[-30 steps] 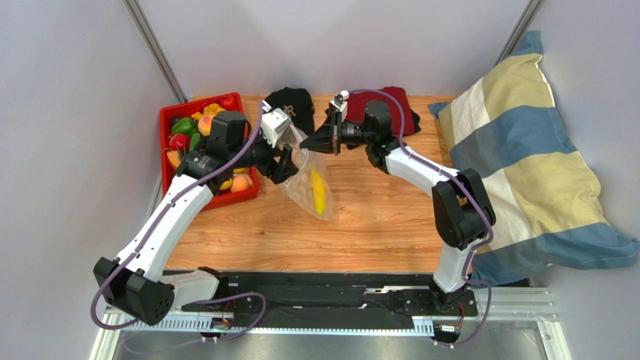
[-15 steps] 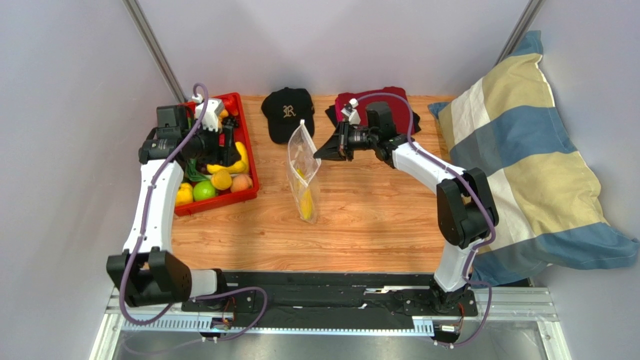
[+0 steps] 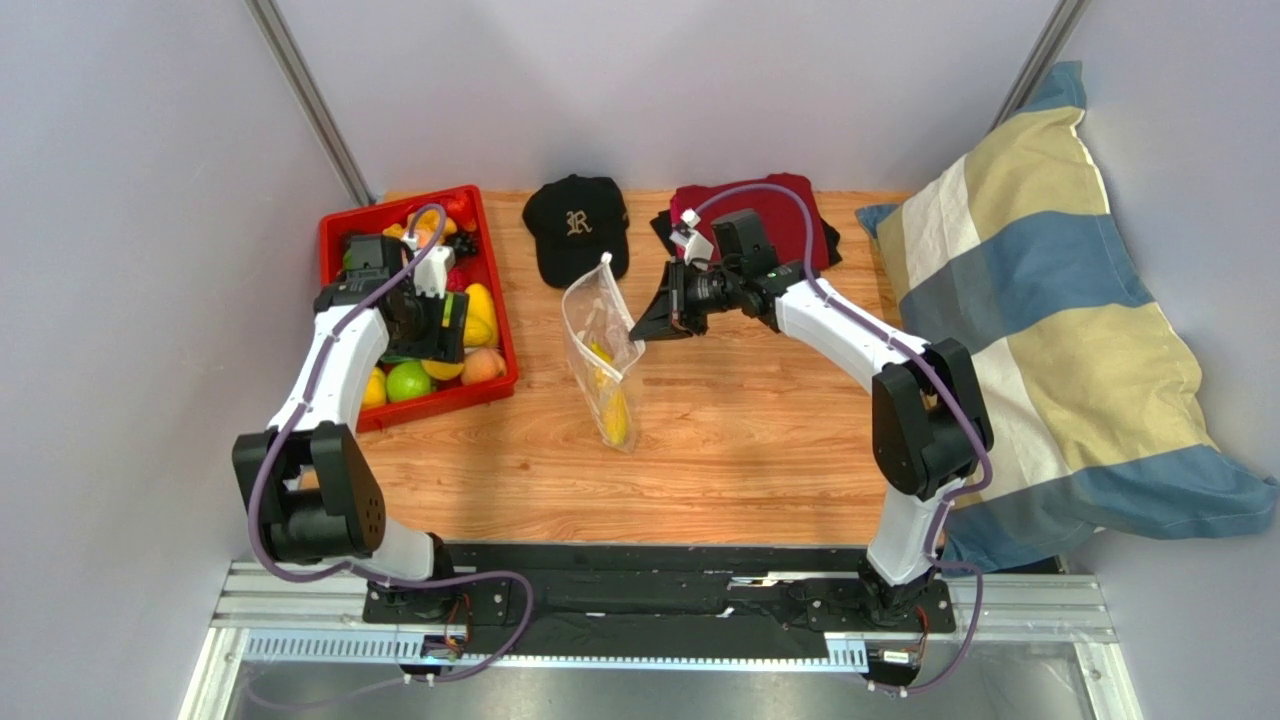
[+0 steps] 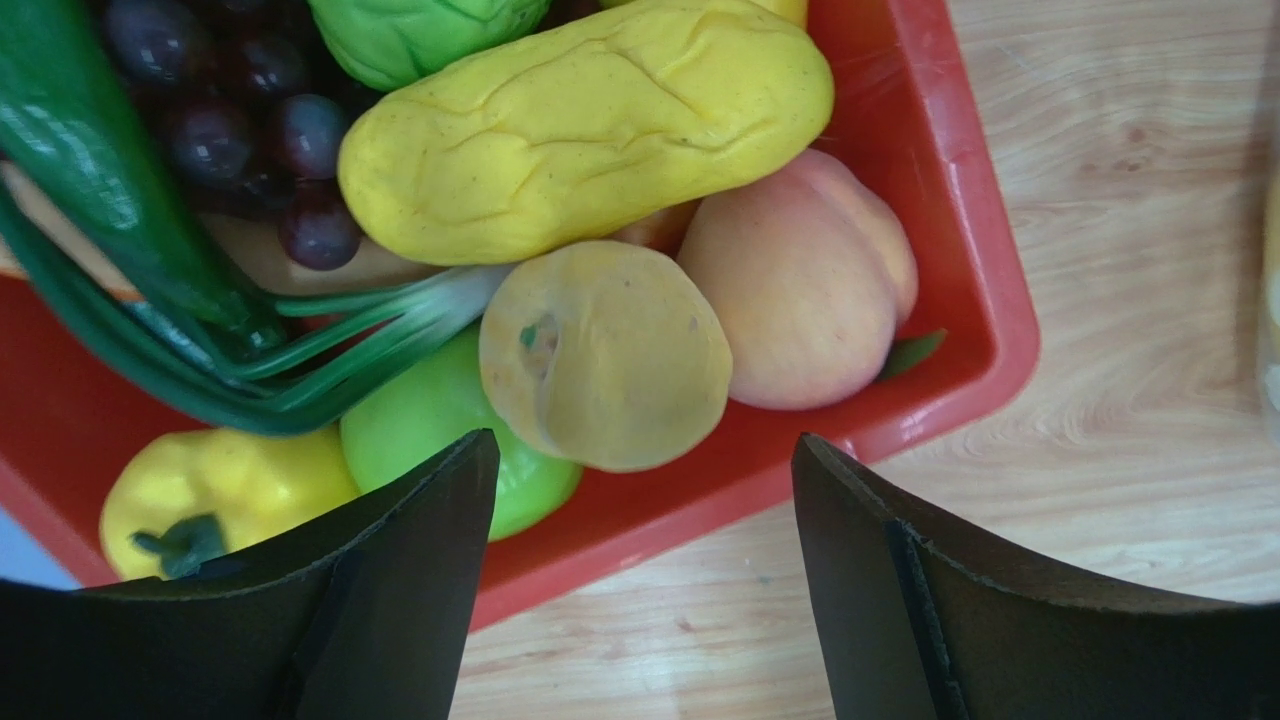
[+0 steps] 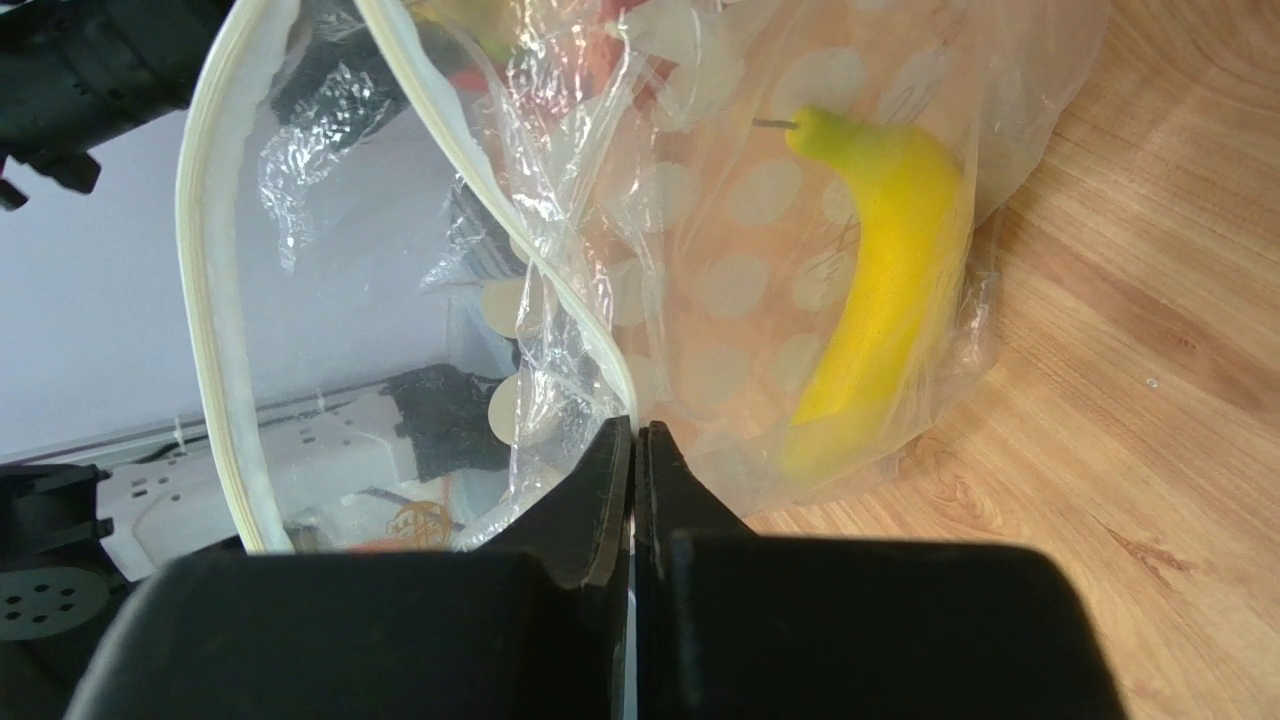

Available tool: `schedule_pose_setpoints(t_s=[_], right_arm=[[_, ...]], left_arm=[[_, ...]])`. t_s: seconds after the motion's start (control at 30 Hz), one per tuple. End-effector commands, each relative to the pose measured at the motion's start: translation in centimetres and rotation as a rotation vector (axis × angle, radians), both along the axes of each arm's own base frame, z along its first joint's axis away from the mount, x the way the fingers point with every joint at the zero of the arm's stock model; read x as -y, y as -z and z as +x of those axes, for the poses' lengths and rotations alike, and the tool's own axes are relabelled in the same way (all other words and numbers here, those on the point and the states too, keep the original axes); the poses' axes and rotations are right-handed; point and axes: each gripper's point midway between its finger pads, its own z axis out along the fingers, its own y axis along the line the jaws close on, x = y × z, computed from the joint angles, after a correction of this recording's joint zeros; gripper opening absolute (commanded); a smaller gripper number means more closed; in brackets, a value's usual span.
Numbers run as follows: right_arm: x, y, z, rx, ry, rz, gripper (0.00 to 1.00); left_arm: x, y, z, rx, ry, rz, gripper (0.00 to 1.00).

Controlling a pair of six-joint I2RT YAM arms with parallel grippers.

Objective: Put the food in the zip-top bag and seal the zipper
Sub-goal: Pick up the fake fruit from the bin.

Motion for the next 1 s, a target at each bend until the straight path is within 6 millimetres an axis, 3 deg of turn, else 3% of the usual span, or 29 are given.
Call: schedule_pose_setpoints(t_s=[0.0, 0.17, 0.23, 0.33, 0.43, 0.5, 0.6, 0.63, 0.77, 0.83, 0.87, 0.97], right_arm=[[0.1, -3.7, 0.0, 0.169, -0.029, -0.015, 0.00], [0.2, -3.9, -0.5, 0.264, -0.052, -0.109, 0.00], [0.2, -3.8, -0.6, 0.292, -0.061, -0.134, 0.00], [0.2, -3.8, -0.9, 0.302, -0.060, -0.155, 0.00], [0.3, -3.5, -0.7, 0.301, -0.052, -0.172, 0.00], [0.3, -3.7, -0.5, 0.306, -0.047, -0.175, 0.00], [0.1, -3.9, -0.2, 0.305, -0.045, -0.175, 0.00], [0.0, -3.8, -0.2, 0.300, -0.047, -0.178, 0.00], [-0.2, -4.2, -0.3, 0.310, -0.049, -0.179, 0.00], [-0.3, -4.4, -0.5, 0.309, -0.052, -0.177, 0.00], [-0.3, -4.6, -0.5, 0.314, -0.050, -0.175, 0.00], [-0.2, -4.9, -0.6, 0.322, -0.048, -0.177, 0.00]], left_arm=[[-0.5, 1.1, 1.2, 0.020, -0.022, 0.008, 0.79], [-0.6, 3.0, 2.0, -0.025, -0.042, 0.001, 0.75], [-0.5, 2.9, 2.0, -0.029, -0.041, -0.006, 0.66], [0.4, 0.9, 1.7, 0.001, -0.025, -0.047, 0.41], [1.8, -3.6, 1.4, 0.104, 0.002, -0.099, 0.24], [3.4, -7.6, 0.9, 0.196, 0.053, -0.132, 0.19], [7.3, -12.8, -0.3, 0.319, 0.174, -0.196, 0.18], [9.7, -14.1, -0.9, 0.345, 0.250, -0.230, 0.18], [16.0, -19.6, -3.0, 0.478, 0.455, -0.305, 0.19], [18.2, -21.2, -3.4, 0.511, 0.508, -0.342, 0.21], [19.8, -20.8, -3.7, 0.488, 0.550, -0.351, 0.21], [22.2, -19.8, -3.7, 0.451, 0.620, -0.348, 0.22]])
